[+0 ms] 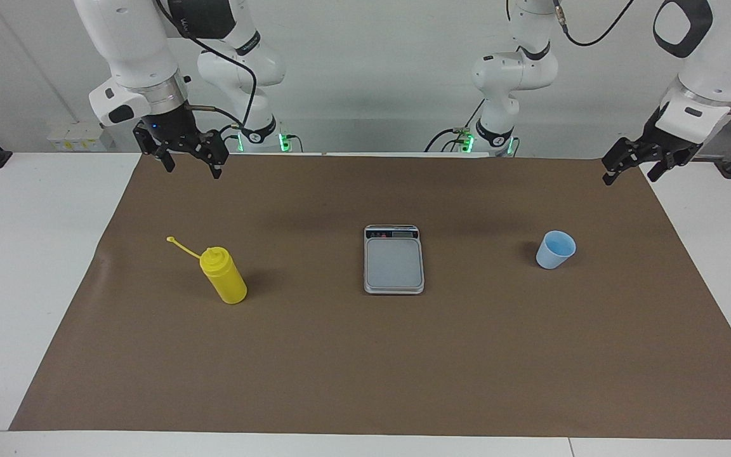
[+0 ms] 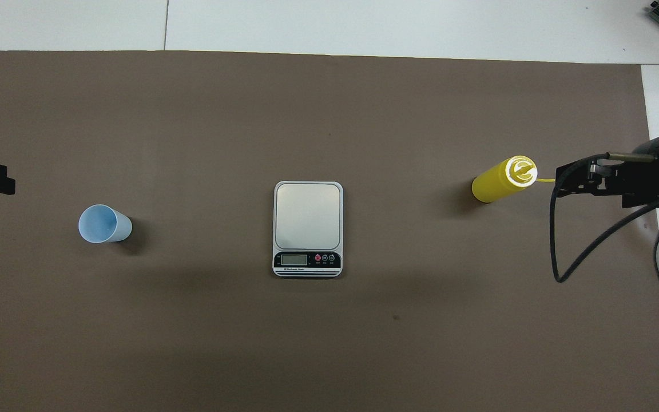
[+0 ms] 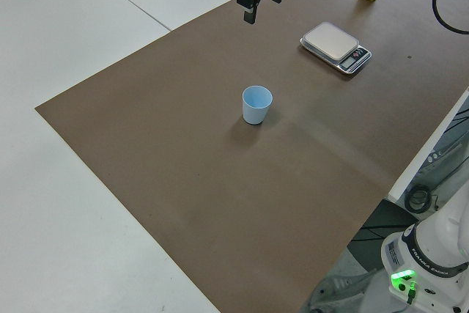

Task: Pour seasoning into cup on scale with both arms
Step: 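Reach the left gripper to the light-blue cup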

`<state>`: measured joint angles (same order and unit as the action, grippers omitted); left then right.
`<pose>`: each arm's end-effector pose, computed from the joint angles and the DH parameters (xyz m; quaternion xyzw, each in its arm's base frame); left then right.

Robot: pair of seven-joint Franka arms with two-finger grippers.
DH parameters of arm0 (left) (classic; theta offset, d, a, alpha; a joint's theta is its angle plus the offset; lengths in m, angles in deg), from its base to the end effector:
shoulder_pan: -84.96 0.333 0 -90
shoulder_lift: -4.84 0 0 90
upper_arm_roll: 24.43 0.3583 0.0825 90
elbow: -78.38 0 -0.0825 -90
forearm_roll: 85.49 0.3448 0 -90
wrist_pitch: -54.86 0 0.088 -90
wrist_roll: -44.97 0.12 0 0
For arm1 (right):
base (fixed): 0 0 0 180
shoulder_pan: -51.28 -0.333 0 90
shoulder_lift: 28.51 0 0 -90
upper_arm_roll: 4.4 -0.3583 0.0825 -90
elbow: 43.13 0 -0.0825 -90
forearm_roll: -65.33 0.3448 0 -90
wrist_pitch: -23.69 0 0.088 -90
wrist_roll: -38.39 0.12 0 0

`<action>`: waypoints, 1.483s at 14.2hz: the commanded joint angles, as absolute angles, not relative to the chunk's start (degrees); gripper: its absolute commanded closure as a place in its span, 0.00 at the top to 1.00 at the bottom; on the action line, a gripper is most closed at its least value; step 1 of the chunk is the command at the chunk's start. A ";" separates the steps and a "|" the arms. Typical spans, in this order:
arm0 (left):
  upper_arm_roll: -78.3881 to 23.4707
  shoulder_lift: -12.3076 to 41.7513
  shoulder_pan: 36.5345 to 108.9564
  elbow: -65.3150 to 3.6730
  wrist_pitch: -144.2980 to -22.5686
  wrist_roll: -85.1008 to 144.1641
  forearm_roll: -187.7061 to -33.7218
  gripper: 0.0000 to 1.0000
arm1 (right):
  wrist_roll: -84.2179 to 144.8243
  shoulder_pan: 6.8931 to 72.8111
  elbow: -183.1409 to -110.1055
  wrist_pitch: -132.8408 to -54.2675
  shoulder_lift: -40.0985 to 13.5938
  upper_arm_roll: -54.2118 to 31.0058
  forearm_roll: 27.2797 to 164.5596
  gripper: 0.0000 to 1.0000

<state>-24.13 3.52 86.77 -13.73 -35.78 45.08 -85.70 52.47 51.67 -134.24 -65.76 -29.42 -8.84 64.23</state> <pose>0.5075 0.0183 0.6506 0.9998 0.0175 -0.0013 0.0019 0.5072 0.0340 0.6527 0.9961 -0.0874 -0.0049 0.0111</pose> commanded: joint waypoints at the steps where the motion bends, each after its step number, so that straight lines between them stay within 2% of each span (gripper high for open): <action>1: -24.52 2.21 87.07 -15.48 -36.19 45.32 -84.79 1.00 | 53.33 52.24 -133.75 -66.65 -29.21 -9.15 64.89 1.00; 6: -24.52 1.94 86.28 -16.19 -36.28 44.27 -84.87 1.00 | 53.42 52.24 -133.93 -67.10 -29.21 -9.15 64.89 1.00; 11: -24.52 -3.42 85.48 -29.97 -47.95 44.45 -84.87 1.00 | 53.42 52.24 -134.01 -67.45 -29.21 -9.15 64.89 1.00; 15: -24.52 -3.60 85.67 -40.25 -56.47 44.36 -84.96 1.00 | 53.42 52.24 -134.01 -67.45 -29.21 -9.15 64.89 1.00; 21: -24.34 -0.44 86.89 -46.85 -68.51 44.36 -84.96 1.00 | 53.33 52.24 -134.10 -67.45 -29.21 -9.15 64.89 1.00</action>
<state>-24.49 -0.46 86.21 -43.97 -64.22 45.02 -85.70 52.48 51.67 -134.24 -66.61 -29.42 -8.84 64.23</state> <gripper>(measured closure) 0.000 0.000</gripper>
